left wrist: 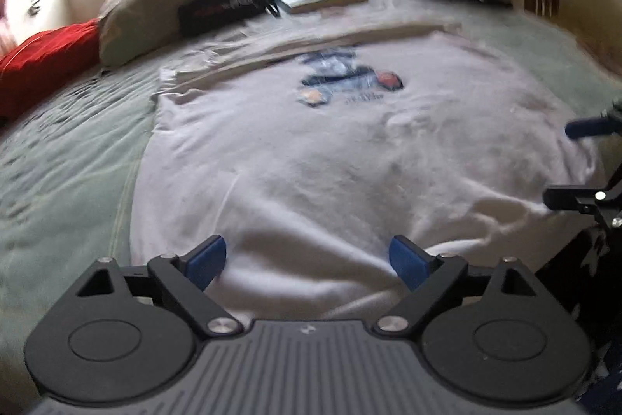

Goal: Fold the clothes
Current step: 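Open the left gripper and lift it away from the sweatshirt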

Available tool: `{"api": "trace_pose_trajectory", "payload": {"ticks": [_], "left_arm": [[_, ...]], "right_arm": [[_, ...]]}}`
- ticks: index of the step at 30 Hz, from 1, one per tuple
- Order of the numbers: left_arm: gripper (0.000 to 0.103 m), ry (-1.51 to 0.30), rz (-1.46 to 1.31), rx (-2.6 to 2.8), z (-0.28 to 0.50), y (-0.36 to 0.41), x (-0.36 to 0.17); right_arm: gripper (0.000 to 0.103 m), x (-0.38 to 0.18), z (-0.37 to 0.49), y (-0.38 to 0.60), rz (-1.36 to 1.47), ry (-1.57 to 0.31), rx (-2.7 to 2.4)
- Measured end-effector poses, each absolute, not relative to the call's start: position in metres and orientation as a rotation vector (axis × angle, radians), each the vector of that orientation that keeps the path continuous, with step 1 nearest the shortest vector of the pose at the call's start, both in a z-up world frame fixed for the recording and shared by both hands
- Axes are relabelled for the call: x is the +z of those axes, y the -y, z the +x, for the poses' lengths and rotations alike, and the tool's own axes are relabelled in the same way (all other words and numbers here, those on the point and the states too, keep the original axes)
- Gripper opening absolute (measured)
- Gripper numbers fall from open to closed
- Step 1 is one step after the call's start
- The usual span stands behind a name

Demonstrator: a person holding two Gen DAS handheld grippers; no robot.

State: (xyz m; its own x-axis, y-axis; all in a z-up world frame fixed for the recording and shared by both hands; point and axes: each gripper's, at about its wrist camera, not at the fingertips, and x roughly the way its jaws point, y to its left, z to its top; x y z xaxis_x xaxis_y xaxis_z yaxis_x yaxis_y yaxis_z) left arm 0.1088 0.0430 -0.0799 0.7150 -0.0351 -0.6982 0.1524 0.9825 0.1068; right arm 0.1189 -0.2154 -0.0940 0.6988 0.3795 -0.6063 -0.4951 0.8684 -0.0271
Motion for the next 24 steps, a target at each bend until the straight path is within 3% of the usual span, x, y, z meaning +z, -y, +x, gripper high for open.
{"api": "trace_pose_trajectory", "payload": {"ticks": [7, 17, 24], "left_arm": [[0.092, -0.754, 0.160, -0.074, 0.094, -0.045, -0.069], [0.096, -0.818, 0.148, -0.025, 0.066, -0.057, -0.080], [0.096, -0.721, 0.021, -0.132, 0.072, -0.071, -0.064]], "right_arm": [[0.103, -0.078, 0.119, 0.230, -0.116, -0.595, 0.527], [0.103, -0.096, 0.110, 0.224, -0.184, -0.661, 0.470], [0.103, -0.083, 0.111, 0.205, -0.169, -0.628, 0.516]]}}
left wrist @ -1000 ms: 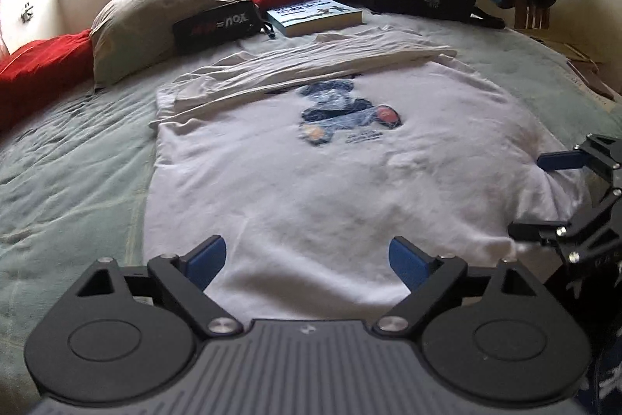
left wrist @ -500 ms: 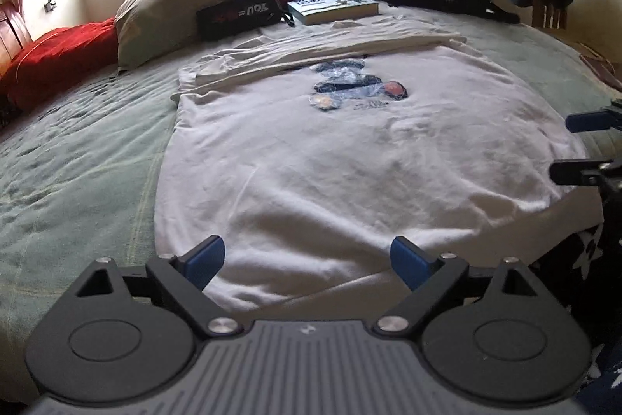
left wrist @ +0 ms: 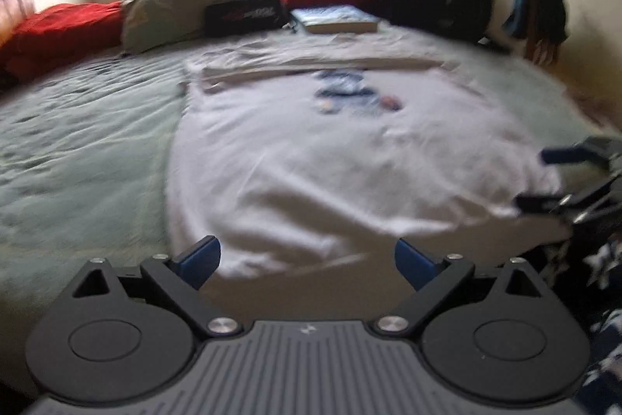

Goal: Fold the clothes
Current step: 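Open the left gripper and lift it away from the sweatshirt, then lower the open right gripper toward the sweatshirt hem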

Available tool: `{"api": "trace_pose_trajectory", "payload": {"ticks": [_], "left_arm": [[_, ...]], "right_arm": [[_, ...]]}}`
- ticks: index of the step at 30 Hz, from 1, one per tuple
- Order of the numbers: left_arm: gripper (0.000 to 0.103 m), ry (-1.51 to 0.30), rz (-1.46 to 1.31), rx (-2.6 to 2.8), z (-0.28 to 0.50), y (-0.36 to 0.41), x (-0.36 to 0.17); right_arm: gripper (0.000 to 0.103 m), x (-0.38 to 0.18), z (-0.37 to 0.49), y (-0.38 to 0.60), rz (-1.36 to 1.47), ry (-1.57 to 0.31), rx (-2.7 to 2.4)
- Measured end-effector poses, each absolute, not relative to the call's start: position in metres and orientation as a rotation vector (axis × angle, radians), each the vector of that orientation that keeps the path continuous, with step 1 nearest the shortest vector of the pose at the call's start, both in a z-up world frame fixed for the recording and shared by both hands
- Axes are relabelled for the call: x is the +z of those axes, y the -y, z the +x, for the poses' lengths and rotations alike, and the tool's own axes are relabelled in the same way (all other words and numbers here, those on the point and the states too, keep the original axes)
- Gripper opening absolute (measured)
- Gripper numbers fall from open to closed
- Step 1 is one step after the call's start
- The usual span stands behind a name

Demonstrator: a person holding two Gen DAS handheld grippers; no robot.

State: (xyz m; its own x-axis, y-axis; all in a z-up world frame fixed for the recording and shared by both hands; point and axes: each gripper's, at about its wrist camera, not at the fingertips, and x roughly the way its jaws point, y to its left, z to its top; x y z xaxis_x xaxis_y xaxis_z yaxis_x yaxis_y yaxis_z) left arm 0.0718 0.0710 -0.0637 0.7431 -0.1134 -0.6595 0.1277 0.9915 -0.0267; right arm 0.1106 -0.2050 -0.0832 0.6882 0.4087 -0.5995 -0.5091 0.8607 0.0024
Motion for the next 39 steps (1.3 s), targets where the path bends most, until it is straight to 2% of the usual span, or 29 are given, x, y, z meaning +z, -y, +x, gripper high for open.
{"api": "trace_pose_trajectory", "payload": {"ticks": [3, 5, 8, 11, 16, 21, 26, 30, 36, 39], "left_arm": [[0.096, -0.803, 0.011, -0.030, 0.085, -0.077, -0.076], [0.100, -0.856, -0.007, 0.097, 0.087, -0.085, -0.080], [0.099, -0.833, -0.106, 0.095, 0.079, -0.093, -0.063], [0.099, -0.781, -0.067, 0.049, 0.075, -0.082, -0.046], [0.099, -0.737, -0.023, -0.009, 0.079, -0.067, -0.038], [0.099, -0.736, 0.013, -0.009, 0.077, -0.065, -0.039], [0.099, -0.723, -0.014, 0.030, 0.085, -0.080, -0.037], [0.099, -0.707, -0.027, 0.018, 0.093, -0.081, -0.035], [0.099, -0.726, 0.010, 0.030, 0.105, -0.080, -0.041], [0.099, -0.746, 0.012, 0.053, 0.111, -0.082, -0.046]], "right_arm": [[0.103, -0.089, 0.110, 0.205, -0.178, -0.649, 0.513], [0.103, -0.093, 0.111, 0.211, -0.165, -0.675, 0.493], [0.103, -0.089, 0.119, 0.229, -0.042, -0.694, 0.470], [0.103, -0.076, 0.133, 0.242, 0.099, -0.679, 0.480], [0.103, -0.064, 0.171, 0.231, 0.093, -0.644, 0.508], [0.103, -0.084, 0.206, 0.240, 0.135, -0.759, 0.450], [0.103, -0.051, 0.229, 0.253, 0.191, -0.686, 0.455], [0.103, -0.033, 0.293, 0.245, 0.238, -0.676, 0.517], [0.103, -0.069, 0.386, 0.234, 0.335, -0.837, 0.484], [0.101, -0.085, 0.400, 0.238, 0.295, -0.833, 0.450]]}}
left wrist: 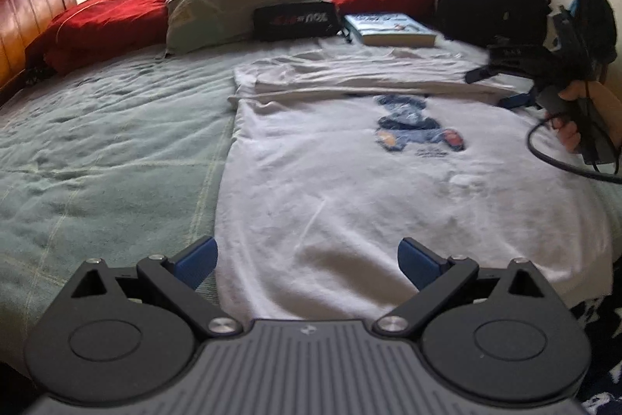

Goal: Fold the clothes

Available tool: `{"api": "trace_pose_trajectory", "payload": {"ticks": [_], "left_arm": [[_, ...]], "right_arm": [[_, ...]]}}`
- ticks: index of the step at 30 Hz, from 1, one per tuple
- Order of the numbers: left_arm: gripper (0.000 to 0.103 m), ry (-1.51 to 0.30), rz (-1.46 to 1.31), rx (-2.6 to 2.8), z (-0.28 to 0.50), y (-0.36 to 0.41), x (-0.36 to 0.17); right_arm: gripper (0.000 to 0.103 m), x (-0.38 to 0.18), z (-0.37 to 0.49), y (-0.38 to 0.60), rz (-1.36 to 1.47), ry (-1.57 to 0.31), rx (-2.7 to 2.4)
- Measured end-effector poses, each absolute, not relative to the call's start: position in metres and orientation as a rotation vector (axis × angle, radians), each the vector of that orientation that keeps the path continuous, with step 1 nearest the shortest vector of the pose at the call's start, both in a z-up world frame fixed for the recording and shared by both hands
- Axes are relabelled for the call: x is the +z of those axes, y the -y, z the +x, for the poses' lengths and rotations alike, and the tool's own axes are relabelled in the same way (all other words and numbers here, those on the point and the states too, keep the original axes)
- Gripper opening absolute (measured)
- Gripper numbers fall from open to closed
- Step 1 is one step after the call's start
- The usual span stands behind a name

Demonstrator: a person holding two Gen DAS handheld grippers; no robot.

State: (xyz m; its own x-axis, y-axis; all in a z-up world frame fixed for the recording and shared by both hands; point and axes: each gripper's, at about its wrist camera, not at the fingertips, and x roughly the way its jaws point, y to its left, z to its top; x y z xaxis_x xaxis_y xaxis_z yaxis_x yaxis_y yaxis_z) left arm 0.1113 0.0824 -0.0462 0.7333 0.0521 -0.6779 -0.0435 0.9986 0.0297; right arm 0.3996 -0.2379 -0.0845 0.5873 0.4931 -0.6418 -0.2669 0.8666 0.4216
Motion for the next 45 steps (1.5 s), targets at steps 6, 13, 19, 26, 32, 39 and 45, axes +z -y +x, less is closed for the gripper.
{"api": "trace_pose_trajectory", "payload": {"ticks": [6, 13, 19, 26, 32, 39, 45], "left_arm": [[0.099, -0.751, 0.009, 0.042, 0.115, -0.083, -0.050], [0.099, -0.735, 0.016, 0.025, 0.110, -0.080, -0.046], [0.099, -0.736, 0.027, 0.020, 0.106, -0.080, -0.045], [0.099, -0.735, 0.016, 0.007, 0.110, -0.079, -0.044], [0.099, -0.756, 0.044, -0.009, 0.111, -0.073, -0.047], [0.099, -0.769, 0.052, -0.002, 0.110, -0.078, -0.048], [0.099, -0.759, 0.065, -0.016, 0.114, -0.078, -0.044]], "right_arm": [[0.096, -0.077, 0.392, 0.256, 0.302, -0.817, 0.424], [0.103, -0.059, 0.359, 0.245, 0.271, -0.789, 0.468], [0.103, -0.081, 0.338, 0.255, 0.223, -0.864, 0.507], [0.103, -0.053, 0.335, 0.270, 0.291, -0.855, 0.469], [0.103, -0.062, 0.335, 0.246, 0.255, -0.901, 0.537], [0.103, -0.063, 0.319, 0.268, 0.264, -0.895, 0.521], [0.103, -0.028, 0.329, 0.258, 0.298, -0.870, 0.585]]}}
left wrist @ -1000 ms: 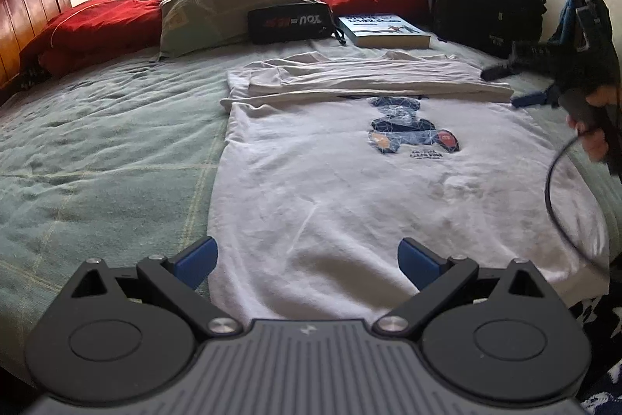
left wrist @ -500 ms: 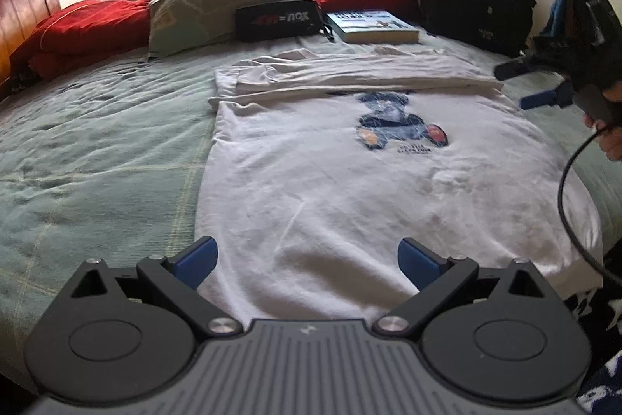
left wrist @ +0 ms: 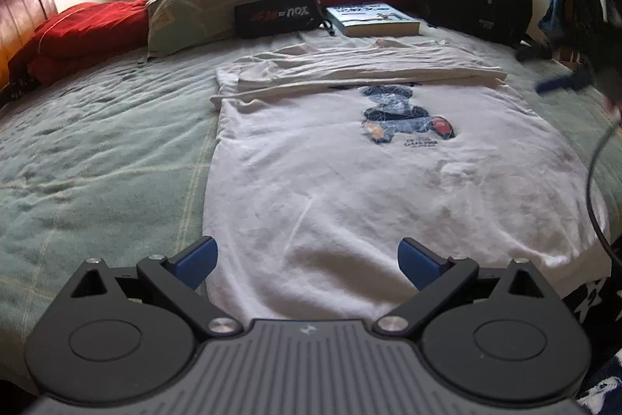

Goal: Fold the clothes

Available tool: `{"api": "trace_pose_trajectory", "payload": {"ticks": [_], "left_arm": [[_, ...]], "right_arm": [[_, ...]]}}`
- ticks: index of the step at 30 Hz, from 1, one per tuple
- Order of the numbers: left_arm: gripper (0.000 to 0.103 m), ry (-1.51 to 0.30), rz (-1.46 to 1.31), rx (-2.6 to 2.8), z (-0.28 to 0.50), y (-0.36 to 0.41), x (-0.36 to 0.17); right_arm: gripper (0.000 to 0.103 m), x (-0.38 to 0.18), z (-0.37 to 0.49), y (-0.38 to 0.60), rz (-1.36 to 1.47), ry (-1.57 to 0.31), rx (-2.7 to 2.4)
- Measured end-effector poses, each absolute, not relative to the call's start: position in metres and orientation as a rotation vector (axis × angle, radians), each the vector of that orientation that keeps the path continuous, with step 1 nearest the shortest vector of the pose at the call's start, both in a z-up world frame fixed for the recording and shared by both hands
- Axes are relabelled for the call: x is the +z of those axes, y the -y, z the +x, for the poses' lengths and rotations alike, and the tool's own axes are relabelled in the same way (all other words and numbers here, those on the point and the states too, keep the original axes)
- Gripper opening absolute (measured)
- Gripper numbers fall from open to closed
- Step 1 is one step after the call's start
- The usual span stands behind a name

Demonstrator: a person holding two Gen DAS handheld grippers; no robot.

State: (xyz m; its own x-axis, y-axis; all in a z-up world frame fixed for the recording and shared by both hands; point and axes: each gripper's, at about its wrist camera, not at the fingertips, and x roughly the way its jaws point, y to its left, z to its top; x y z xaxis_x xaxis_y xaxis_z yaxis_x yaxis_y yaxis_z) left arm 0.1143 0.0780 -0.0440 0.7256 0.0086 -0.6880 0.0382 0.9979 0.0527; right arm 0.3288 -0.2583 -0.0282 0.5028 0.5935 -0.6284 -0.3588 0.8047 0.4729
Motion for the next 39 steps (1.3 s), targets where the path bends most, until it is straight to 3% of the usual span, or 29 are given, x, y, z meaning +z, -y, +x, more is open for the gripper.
{"api": "trace_pose_trajectory", "payload": {"ticks": [10, 21, 28, 36, 39], "left_arm": [[0.099, -0.736, 0.081, -0.141, 0.125, -0.105, -0.027], [0.100, -0.844, -0.013, -0.116, 0.156, -0.152, -0.066], [0.100, -0.826, -0.051, -0.127, 0.163, -0.161, -0.072], [0.100, -0.807, -0.059, -0.147, 0.153, -0.160, -0.070], [0.100, -0.805, -0.059, -0.155, 0.155, -0.159, -0.071]], "right_arm": [[0.103, 0.003, 0.438, 0.106, 0.224, -0.900, 0.775], [0.103, -0.071, 0.554, -0.018, 0.222, -1.036, 0.737], [0.103, -0.090, 0.587, -0.024, 0.315, -0.952, 0.678], [0.103, -0.021, 0.551, 0.054, 0.164, -0.870, 0.609], [0.103, -0.019, 0.552, 0.109, 0.149, -0.904, 0.485]]}}
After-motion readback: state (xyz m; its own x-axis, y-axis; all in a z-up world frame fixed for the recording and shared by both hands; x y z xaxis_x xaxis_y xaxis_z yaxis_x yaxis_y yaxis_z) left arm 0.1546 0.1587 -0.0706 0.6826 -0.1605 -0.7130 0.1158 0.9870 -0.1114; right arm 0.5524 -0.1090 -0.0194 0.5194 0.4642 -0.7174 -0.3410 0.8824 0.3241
